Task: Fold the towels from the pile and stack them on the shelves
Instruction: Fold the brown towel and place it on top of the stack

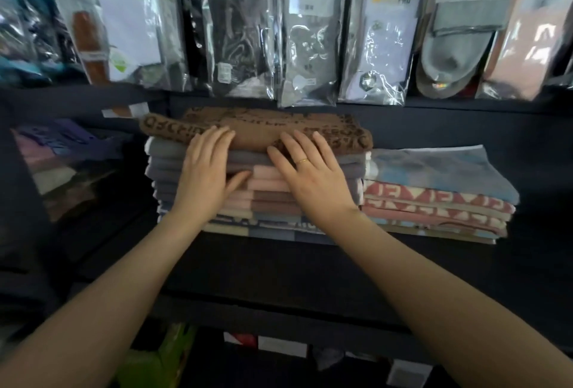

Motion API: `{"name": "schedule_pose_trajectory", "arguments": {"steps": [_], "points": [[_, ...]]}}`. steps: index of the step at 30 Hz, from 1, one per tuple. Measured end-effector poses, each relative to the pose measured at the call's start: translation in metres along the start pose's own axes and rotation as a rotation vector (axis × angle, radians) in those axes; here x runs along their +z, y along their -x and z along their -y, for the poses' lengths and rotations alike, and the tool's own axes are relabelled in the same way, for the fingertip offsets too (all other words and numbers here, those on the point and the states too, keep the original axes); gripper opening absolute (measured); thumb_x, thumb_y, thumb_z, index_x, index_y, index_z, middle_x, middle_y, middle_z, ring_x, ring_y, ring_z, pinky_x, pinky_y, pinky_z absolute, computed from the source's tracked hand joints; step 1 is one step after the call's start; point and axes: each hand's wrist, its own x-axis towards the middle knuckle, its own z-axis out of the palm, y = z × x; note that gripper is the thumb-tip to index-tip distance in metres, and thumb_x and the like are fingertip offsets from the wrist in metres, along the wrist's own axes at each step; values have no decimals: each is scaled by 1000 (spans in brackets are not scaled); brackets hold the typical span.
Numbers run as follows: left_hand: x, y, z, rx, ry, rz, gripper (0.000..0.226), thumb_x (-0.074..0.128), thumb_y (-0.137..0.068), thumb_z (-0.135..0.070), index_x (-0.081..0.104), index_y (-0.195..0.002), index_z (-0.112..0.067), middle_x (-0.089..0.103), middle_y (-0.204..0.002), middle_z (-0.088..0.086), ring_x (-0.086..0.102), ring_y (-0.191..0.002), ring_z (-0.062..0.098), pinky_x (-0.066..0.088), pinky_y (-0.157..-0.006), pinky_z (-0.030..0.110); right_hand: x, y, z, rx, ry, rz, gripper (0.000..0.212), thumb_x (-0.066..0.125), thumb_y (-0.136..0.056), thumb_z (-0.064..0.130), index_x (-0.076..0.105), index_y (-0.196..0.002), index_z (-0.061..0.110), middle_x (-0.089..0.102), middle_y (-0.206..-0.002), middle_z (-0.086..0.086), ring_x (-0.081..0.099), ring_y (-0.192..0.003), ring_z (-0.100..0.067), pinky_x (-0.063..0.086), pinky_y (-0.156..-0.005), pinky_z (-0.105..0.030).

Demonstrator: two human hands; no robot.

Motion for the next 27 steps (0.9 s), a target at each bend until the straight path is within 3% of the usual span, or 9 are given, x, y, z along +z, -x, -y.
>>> {"name": "schedule_pose_trajectory", "arguments": {"steps": [4, 9, 13, 15, 17, 19, 21, 25, 27], "points": [[-7, 0, 39, 32, -89, 2, 69, 75, -74, -30, 46, -128, 3, 52, -128, 23, 47, -121, 38, 29, -107, 50, 14, -25, 3, 100, 95, 139, 39, 52, -79, 19, 60, -116, 13, 66, -104, -8, 64, -88, -27, 49, -79, -37], [-12, -10, 64, 97, -230, -27, 57, 73, -66, -1, 51, -118, 1, 59, -114, 24, 57, -105, 40, 39, -98, 52, 22, -37, 12, 264, -26, 60, 29, 47, -70, 8, 63, -94, 8, 62, -82, -9, 60, -69, -29, 45, -58, -32], [-17, -14, 79, 26, -218, -23, 46, 54, -75, -1, 51, -121, -3, 57, -117, 20, 52, -107, 37, 42, -94, 48, 29, -39, 24, 270, -138, 27, 33, 67, -70, 11, 61, -103, 8, 63, -89, -10, 61, -75, -30, 46, -61, -33], [-14, -3, 87, -27, -23, 79, 52, 59, -79, -8, 48, -129, -6, 51, -129, 19, 45, -118, 37, 34, -101, 45, 23, -36, 24, 245, -128, 47, 36, 60, -75, 32, 63, -102, 9, 65, -90, -10, 62, -77, -30, 48, -63, -33], [-13, 7, 92, -84, 221, 156, 61, 52, -82, -35, 41, -136, -9, 40, -141, 15, 31, -132, 33, 20, -110, 39, 16, -27, 17, 243, -44, 150, 56, 42, -77, 56, 63, -100, 9, 65, -90, -11, 62, -79, -31, 46, -68, -35], [-11, 10, 87, -226, 364, 44, 70, 49, -83, -48, 32, -141, -12, 20, -152, 11, 12, -140, 28, 6, -113, 37, 7, -15, 4, 298, 62, 227, 68, 36, -76, 67, 61, -102, 9, 65, -94, -12, 59, -85, -33, 40, -76, -39], [-9, 7, 78, -489, 540, -50, 80, 60, -85, -41, 17, -146, -12, 5, -155, 11, 3, -142, 25, 6, -114, 36, 5, -2, -13, 359, 94, 264, 68, 43, -75, 66, 57, -109, 9, 63, -104, -15, 55, -97, -36, 33, -89, -45], [-8, 9, 76, -720, 795, -123, 56, 60, -88, -28, 35, -136, -11, 46, -135, 6, 43, -124, 20, 34, -101, 26, 6, 24, -28, 507, -108, 191, 68, 53, -75, 56, 51, -123, 9, 53, -126, -15, 45, -118, -39, 30, -103, -51], [-6, 18, 80, -765, 797, -89, 41, 52, -93, -30, 44, -128, -11, 53, -123, 5, 49, -115, 20, 37, -93, 26, 2, 38, -24, 614, -393, 129, 66, 59, -82, 44, 41, -134, 8, 40, -139, -16, 36, -128, -35, 29, -107, -38]]}}
